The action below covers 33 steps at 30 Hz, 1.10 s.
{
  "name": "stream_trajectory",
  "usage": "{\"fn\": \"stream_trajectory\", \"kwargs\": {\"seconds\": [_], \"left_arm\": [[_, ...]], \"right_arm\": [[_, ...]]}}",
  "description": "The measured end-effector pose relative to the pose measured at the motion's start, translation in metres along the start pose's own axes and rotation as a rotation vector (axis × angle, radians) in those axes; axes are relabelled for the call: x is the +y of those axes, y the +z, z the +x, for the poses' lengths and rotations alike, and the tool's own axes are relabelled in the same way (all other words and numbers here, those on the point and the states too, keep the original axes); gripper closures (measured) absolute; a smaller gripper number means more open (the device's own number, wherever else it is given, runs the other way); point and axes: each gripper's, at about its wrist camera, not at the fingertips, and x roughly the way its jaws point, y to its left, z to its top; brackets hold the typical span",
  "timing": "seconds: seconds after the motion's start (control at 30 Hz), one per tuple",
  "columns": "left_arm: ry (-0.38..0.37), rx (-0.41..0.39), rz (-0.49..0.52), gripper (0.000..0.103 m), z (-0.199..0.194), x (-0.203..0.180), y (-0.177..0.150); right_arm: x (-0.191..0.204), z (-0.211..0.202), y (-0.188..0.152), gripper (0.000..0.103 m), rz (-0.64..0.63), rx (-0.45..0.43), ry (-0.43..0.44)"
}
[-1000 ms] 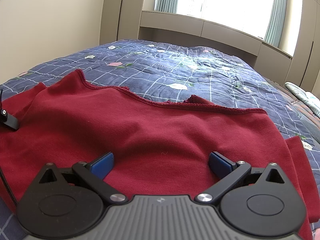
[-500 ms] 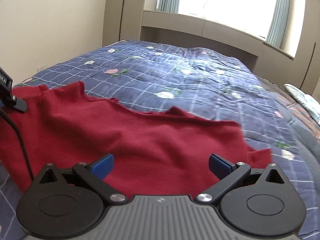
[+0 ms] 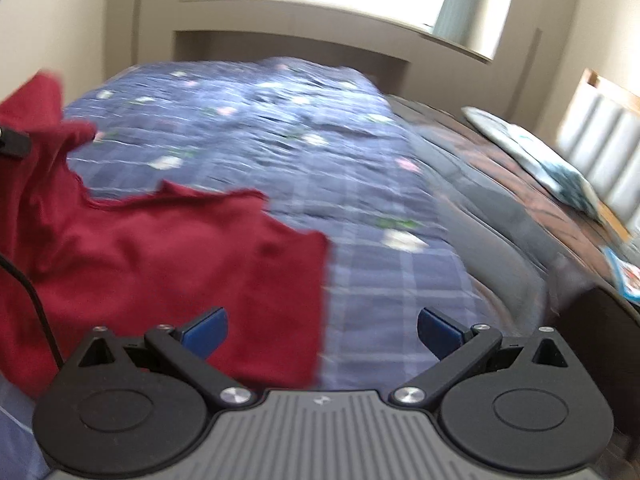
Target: Fold small clothes
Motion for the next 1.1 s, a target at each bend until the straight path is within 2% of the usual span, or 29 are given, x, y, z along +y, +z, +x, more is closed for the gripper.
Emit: {"fn": "stream_trajectory", "kwargs": {"seconds": [0.13,0.23,0.33,0.47,0.57,0.63,0.7,0.73,0.8,0.93,1.1], "left_arm": [[-0.117,0.050,0.105,0.088,0.007,-0.047,-0.012],[-0.186,0.138,0.132,0.088,0.023,-0.072,-0.029],[-0.194,0.218,0.152,0.086,0.038,-0.086,-0.046],[-0.201,0.259,0.137,0.082,0.045,-0.085,-0.052],[-0.247,0.283,0.088,0.071,0.046,-0.072,-0.048],[-0.266,0.295,0.057,0.058,0.044,-0.066,-0.047],[-0.272,0.295,0.048,0.040,0.040,-0.064,-0.046],[-0.271,0.285,0.043,0.037,0.036,-0.062,-0.046],[-0.285,0.273,0.020,0.023,0.030,-0.058,-0.047],[-0.312,0.266,-0.087,0.013,0.020,-0.040,-0.051],[-0.191,0.229,-0.171,0.005,0.007,-0.016,-0.052]], "right_arm": [[-0.029,-0.002,-0.018,0.000,0.029,0.049,-0.058],[-0.042,-0.002,-0.027,0.000,0.049,0.076,-0.082],[-0.047,0.001,-0.031,0.000,0.075,0.092,-0.088],[-0.046,0.006,-0.032,0.000,0.090,0.111,-0.068],[-0.043,0.009,-0.031,0.000,0.109,0.116,-0.049],[-0.042,0.011,-0.029,0.000,0.115,0.118,-0.040],[-0.040,0.012,-0.027,0.000,0.110,0.116,-0.032],[-0.039,0.013,-0.026,0.000,0.107,0.115,-0.030],[-0.037,0.014,-0.024,0.000,0.106,0.122,-0.025],[-0.036,0.016,-0.018,0.000,0.131,0.135,-0.022],[-0.034,0.013,-0.004,0.000,0.189,0.121,0.064]]}}
